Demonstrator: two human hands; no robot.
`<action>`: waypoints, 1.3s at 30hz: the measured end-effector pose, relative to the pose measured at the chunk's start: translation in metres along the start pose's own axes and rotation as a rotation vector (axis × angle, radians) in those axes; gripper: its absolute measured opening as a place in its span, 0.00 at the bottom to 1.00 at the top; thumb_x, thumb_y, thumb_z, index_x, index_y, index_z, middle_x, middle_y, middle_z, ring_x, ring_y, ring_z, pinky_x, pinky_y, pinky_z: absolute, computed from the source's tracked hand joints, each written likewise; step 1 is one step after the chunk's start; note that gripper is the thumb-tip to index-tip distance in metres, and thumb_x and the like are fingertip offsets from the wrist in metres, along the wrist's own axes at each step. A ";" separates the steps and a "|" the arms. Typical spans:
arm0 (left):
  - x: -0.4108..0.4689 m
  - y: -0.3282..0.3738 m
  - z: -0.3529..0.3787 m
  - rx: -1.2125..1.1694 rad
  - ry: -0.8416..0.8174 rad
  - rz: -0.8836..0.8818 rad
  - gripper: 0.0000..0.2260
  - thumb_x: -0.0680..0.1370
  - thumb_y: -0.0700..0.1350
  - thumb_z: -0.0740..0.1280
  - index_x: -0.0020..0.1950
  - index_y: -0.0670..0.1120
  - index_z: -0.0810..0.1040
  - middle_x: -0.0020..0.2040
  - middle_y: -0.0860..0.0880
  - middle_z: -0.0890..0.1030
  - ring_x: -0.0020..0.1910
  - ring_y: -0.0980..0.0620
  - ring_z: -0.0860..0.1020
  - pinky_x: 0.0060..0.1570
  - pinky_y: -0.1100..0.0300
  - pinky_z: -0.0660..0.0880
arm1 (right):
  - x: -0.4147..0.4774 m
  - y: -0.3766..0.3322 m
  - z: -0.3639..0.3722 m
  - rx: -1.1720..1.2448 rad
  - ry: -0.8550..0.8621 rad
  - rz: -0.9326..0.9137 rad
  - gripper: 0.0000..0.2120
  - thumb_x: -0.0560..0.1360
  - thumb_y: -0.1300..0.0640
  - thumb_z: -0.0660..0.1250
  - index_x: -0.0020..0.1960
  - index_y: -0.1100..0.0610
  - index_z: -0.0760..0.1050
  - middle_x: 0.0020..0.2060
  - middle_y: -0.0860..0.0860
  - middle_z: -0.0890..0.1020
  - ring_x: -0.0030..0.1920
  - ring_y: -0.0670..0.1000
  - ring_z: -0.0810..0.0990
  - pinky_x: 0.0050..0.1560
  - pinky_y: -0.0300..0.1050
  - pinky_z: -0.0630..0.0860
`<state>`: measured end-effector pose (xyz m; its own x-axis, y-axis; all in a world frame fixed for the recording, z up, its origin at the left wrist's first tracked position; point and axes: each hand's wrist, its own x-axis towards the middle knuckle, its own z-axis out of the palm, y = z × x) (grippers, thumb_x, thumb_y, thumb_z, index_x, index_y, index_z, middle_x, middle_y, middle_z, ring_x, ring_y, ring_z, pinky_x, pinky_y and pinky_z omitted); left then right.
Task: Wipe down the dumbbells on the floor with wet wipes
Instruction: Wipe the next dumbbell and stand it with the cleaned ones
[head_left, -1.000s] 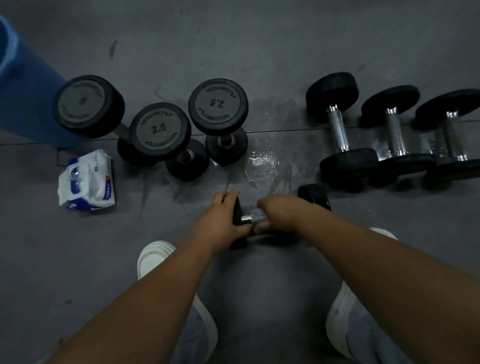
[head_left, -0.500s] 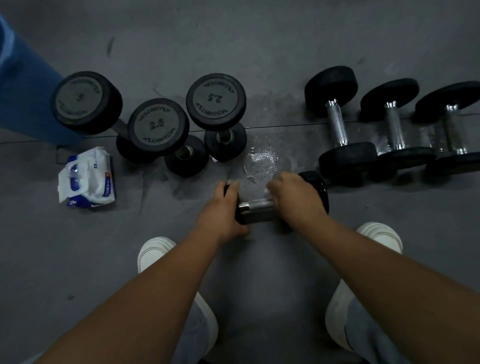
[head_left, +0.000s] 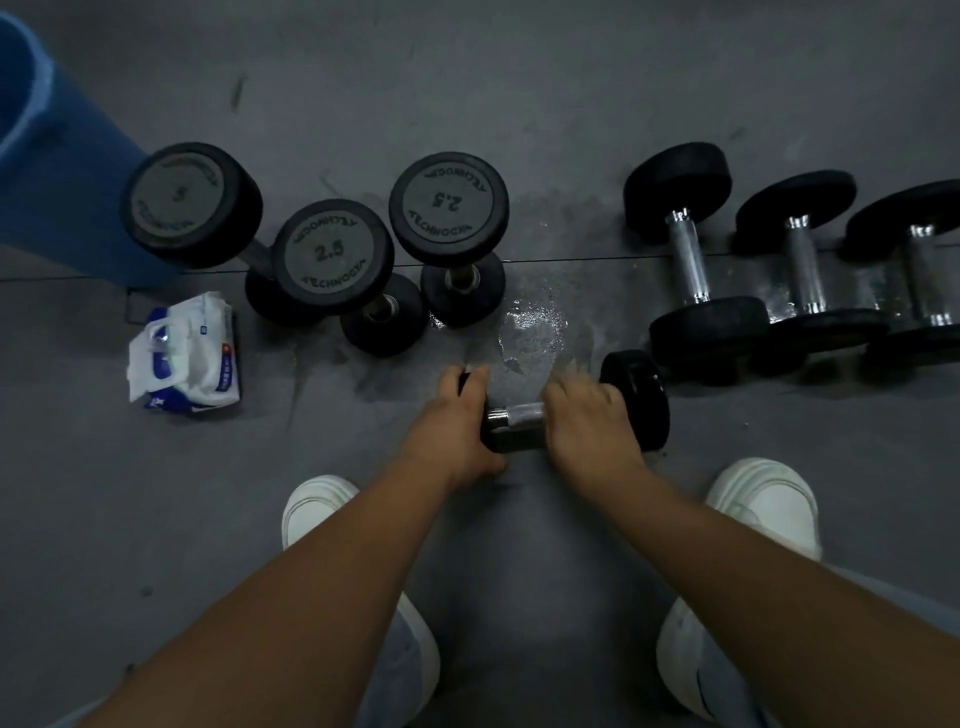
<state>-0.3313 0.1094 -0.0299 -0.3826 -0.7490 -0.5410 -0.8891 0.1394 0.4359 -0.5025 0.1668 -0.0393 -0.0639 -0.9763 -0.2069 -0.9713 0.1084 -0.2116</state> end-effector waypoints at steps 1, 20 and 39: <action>0.000 0.000 0.000 0.000 -0.005 -0.004 0.55 0.59 0.51 0.80 0.79 0.53 0.51 0.77 0.51 0.50 0.69 0.41 0.70 0.65 0.49 0.72 | -0.002 0.002 0.003 0.044 -0.028 -0.035 0.11 0.72 0.61 0.62 0.54 0.55 0.74 0.50 0.54 0.77 0.54 0.58 0.76 0.58 0.53 0.68; -0.003 0.005 -0.006 0.029 -0.003 -0.013 0.55 0.60 0.51 0.80 0.79 0.52 0.51 0.78 0.49 0.50 0.69 0.40 0.69 0.66 0.49 0.72 | 0.009 -0.002 -0.014 0.504 0.147 0.242 0.10 0.70 0.69 0.59 0.41 0.55 0.70 0.44 0.55 0.71 0.47 0.58 0.73 0.44 0.49 0.69; 0.011 0.006 -0.018 -0.016 -0.068 -0.023 0.55 0.60 0.48 0.81 0.80 0.50 0.52 0.76 0.48 0.54 0.69 0.43 0.70 0.66 0.50 0.72 | 0.021 -0.002 -0.027 0.190 -0.108 0.045 0.10 0.71 0.62 0.63 0.50 0.54 0.78 0.47 0.54 0.81 0.50 0.58 0.79 0.47 0.47 0.74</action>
<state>-0.3361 0.0904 -0.0202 -0.3784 -0.7063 -0.5982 -0.8941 0.1116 0.4338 -0.5081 0.1411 -0.0179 -0.0713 -0.9451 -0.3189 -0.9068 0.1946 -0.3740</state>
